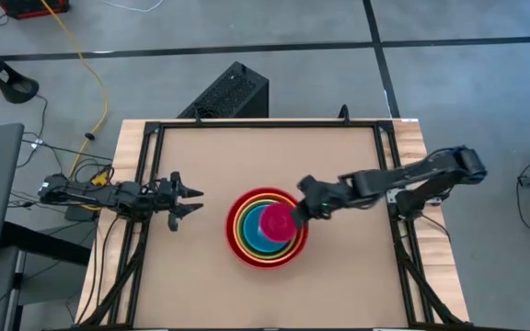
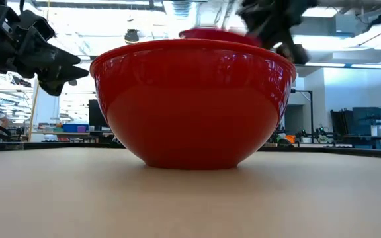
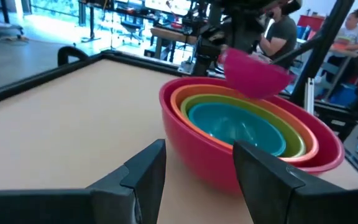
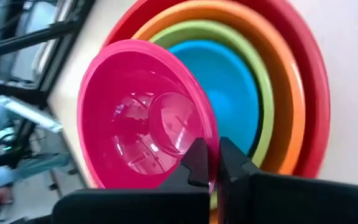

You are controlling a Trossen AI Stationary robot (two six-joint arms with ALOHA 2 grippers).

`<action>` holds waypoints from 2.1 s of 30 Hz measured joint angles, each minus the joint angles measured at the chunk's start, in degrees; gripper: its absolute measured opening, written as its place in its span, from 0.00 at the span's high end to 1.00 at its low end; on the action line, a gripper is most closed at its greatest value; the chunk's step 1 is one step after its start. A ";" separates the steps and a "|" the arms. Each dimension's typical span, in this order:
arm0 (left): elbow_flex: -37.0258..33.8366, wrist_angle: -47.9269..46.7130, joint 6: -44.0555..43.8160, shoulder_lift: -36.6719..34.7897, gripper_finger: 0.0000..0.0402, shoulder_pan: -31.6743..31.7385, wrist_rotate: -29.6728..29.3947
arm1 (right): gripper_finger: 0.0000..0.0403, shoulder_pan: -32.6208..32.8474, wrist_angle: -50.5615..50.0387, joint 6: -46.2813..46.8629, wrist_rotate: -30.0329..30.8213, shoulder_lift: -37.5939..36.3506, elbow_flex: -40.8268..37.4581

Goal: Nest bowls inside each other
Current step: Stack the pink bowl on top of the blue bowl, then return to Home Position

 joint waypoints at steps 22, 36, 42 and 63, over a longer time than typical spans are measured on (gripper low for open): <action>0.00 -0.29 -7.11 0.01 0.56 0.00 1.19 | 1.00 -4.39 0.89 -3.65 -3.62 17.88 6.35; 0.00 -0.32 -6.97 0.01 0.56 0.00 1.14 | 0.88 -4.39 0.78 -3.40 -3.44 18.07 6.35; 0.00 -0.32 -6.93 0.01 0.56 0.00 1.13 | 0.82 -4.39 0.69 -2.54 -3.46 18.07 6.35; 0.04 -0.63 -6.95 0.01 0.56 0.00 1.12 | 0.72 -4.61 -2.13 -7.22 -3.90 10.85 6.35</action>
